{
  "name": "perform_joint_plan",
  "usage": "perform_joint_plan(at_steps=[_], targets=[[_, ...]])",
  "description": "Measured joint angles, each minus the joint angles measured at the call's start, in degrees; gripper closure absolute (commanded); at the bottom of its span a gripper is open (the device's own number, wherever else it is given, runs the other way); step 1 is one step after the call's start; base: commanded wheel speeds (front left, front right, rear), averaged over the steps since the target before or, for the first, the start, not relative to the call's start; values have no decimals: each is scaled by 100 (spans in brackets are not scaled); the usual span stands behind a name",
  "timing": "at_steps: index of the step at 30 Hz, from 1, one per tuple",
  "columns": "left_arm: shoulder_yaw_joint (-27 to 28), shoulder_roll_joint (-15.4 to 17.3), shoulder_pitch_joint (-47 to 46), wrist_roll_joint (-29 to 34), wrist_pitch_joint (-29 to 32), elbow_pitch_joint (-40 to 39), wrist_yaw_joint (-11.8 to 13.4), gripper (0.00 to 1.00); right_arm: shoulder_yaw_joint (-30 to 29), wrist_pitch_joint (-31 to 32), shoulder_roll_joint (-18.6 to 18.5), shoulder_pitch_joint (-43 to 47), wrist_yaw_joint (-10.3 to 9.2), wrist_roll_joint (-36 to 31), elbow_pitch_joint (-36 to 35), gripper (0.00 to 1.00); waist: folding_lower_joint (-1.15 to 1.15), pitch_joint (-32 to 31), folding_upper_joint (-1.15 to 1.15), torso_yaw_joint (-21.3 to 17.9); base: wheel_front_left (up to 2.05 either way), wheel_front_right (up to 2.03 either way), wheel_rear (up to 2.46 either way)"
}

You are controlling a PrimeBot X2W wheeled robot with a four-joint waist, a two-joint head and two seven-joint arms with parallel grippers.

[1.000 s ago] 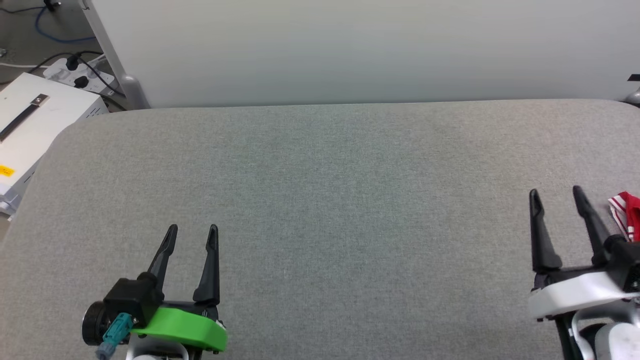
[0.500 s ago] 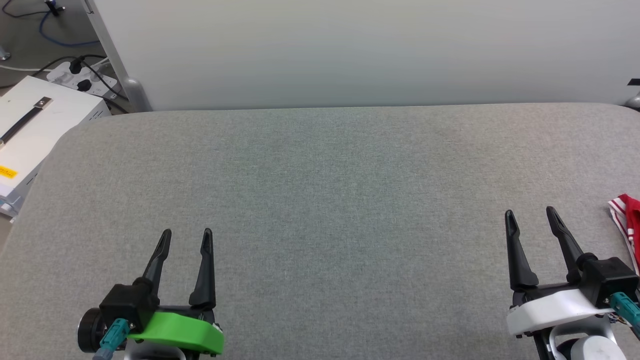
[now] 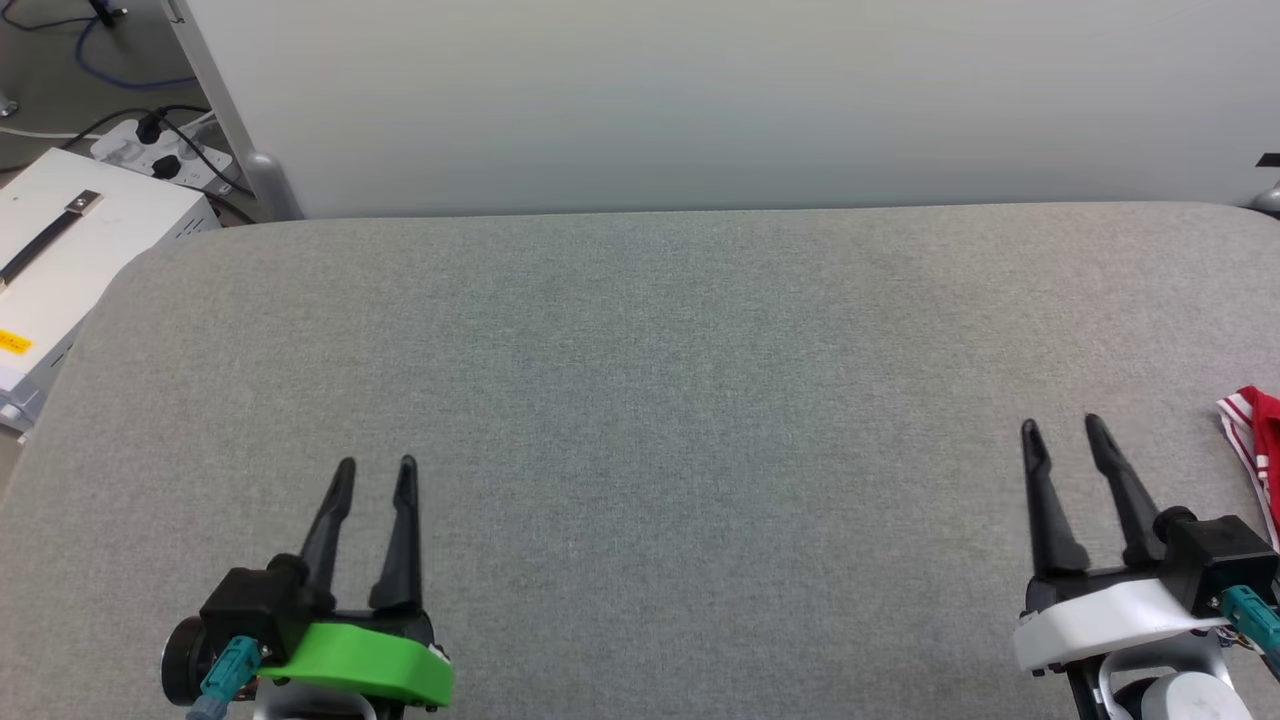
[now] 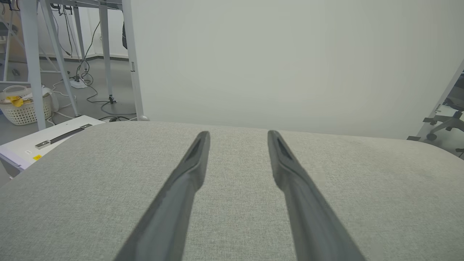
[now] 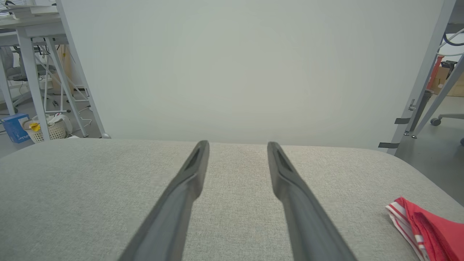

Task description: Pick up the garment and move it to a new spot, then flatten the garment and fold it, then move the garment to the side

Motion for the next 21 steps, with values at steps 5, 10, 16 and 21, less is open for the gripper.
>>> perform_joint_plan(at_steps=[5,10,16,21], targets=[[-8,0,0,2,5,0,1,100,3,20,0,0,0,0,-1,100,0,-2,0,2,0,0,0],[-8,0,-1,13,60,-1,9,100,12,67,0,0,0,-1,-2,100,0,-6,0,8,0,0,0],[-5,-1,-3,57,136,-5,57,100,25,130,0,0,0,-3,-3,100,0,-11,0,16,0,0,0],[-5,-3,-4,100,200,-9,76,100,32,179,0,0,0,-36,-5,100,0,-15,0,22,0,0,0]])
